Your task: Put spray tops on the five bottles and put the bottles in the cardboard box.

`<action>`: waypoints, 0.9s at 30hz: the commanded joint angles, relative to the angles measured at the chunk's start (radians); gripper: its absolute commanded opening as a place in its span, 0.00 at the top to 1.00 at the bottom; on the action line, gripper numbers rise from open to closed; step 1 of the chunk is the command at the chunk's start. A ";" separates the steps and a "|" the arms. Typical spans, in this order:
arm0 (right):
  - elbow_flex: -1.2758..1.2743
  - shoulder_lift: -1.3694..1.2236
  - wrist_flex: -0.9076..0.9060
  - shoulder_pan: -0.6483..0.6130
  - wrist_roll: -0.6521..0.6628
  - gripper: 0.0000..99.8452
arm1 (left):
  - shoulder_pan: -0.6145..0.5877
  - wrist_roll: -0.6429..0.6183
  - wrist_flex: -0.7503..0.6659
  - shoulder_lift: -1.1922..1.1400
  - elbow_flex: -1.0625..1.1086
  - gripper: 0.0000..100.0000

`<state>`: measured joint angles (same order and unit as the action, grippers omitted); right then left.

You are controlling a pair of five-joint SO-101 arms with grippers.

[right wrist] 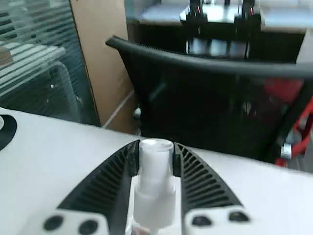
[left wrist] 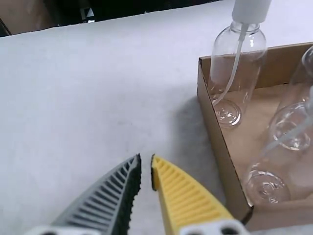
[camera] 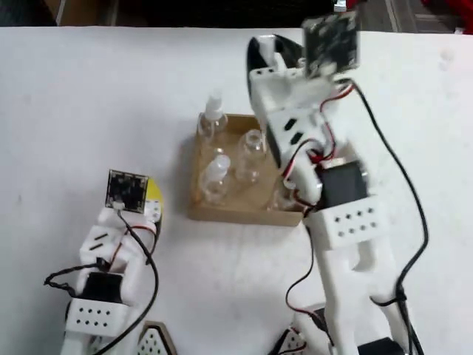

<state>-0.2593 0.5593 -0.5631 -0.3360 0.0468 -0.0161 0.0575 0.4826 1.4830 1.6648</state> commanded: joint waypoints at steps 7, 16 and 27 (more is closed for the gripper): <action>-0.285 0.058 0.479 -0.074 0.143 0.99 | -0.008 0.009 -0.005 0.012 -0.051 0.96; -0.287 0.030 0.536 -0.041 0.143 0.99 | -0.004 0.011 -0.005 0.012 -0.051 0.96; -0.373 0.065 0.536 -0.051 0.141 0.99 | -0.008 0.011 -0.037 0.012 -0.043 0.96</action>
<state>-0.6260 0.5715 -0.0506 -0.3943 0.1803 -0.0161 0.0575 0.4826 1.4830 1.6648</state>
